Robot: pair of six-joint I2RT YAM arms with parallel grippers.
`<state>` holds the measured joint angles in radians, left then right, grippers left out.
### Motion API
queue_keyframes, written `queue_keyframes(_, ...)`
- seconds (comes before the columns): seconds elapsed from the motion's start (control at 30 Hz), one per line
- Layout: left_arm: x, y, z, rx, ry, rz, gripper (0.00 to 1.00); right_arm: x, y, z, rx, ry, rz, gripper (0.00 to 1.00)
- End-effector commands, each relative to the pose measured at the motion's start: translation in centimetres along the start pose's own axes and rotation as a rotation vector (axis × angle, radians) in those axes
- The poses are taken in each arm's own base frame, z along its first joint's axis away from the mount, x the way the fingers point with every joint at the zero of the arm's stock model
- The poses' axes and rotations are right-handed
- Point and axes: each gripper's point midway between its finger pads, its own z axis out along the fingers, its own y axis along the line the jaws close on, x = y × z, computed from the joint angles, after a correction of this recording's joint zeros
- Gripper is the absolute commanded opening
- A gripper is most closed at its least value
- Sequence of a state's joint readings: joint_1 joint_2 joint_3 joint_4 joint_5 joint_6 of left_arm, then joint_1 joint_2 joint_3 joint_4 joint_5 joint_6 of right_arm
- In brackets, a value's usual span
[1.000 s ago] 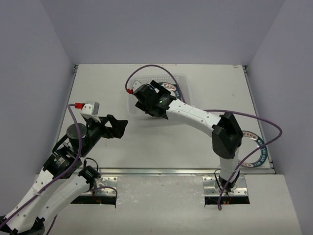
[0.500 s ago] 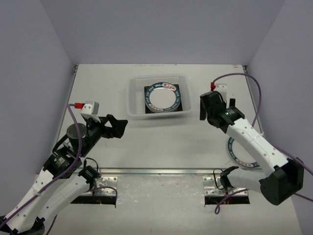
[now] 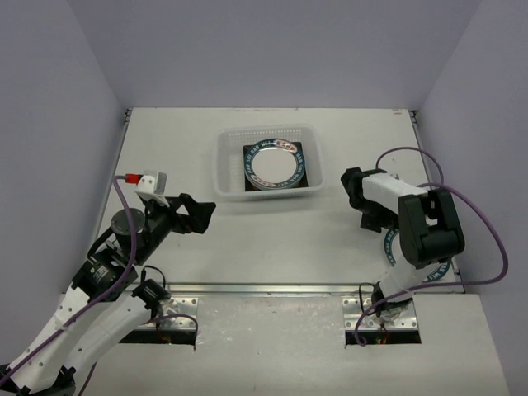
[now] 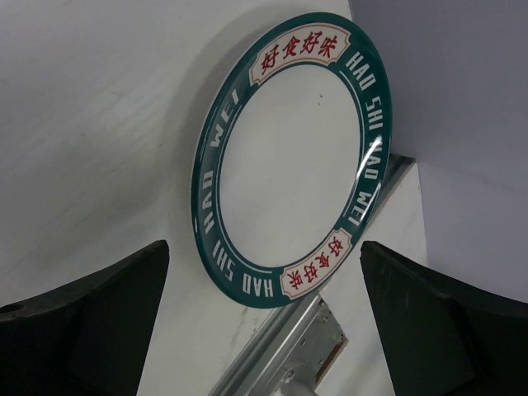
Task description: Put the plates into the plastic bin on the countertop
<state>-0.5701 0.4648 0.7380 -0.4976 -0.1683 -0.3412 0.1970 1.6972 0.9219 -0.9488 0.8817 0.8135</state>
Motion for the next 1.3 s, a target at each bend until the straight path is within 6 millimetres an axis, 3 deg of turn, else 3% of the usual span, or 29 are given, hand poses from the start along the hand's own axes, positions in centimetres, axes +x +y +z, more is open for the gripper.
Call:
queue_keyframes(0.0,-0.5,-0.9,0.2,0.043,-0.015,0.011,1.00,-0.6,0.2,1.8,0.027,0.019,0.096,0.99)
queue_keyframes(0.2,-0.5,-1.1,0.2,0.054,-0.017,0.014,1.00,-0.6,3.7,3.2,-0.128,0.053,0.046,0.95)
queue_keyframes(0.47,-0.4,-0.9,0.2,0.043,-0.016,0.014,1.00,0.5,2.6,5.8,-0.050,0.149,0.105,0.88)
queue_keyframes(0.57,-0.5,-1.0,0.1,0.044,-0.019,0.014,1.00,1.2,3.1,6.2,-0.042,0.185,0.085,0.71)
queue_keyframes(0.67,-0.6,-0.9,-0.1,0.043,-0.025,0.013,1.00,1.7,3.4,6.3,-0.036,0.202,0.101,0.30)
queue_keyframes(0.7,-0.7,-0.9,-0.2,0.041,-0.030,0.011,1.00,1.6,3.5,6.3,-0.047,0.198,0.112,0.23)
queue_keyframes(0.93,-1.1,-0.9,-0.5,0.043,-0.051,0.006,1.00,1.5,4.2,6.1,-0.106,0.189,0.121,0.11)
queue_keyframes(1.1,-1.0,-0.9,-0.5,0.043,-0.047,0.007,1.00,1.7,3.6,6.5,-0.098,0.206,0.165,0.16)
queue_keyframes(1.13,-1.0,-0.9,-0.5,0.043,-0.047,0.007,1.00,1.7,3.9,6.5,-0.111,0.215,0.169,0.02)
queue_keyframes(1.27,-1.1,-1.0,-0.5,0.043,-0.048,0.005,1.00,1.7,4.0,6.5,-0.124,0.207,0.172,0.00)
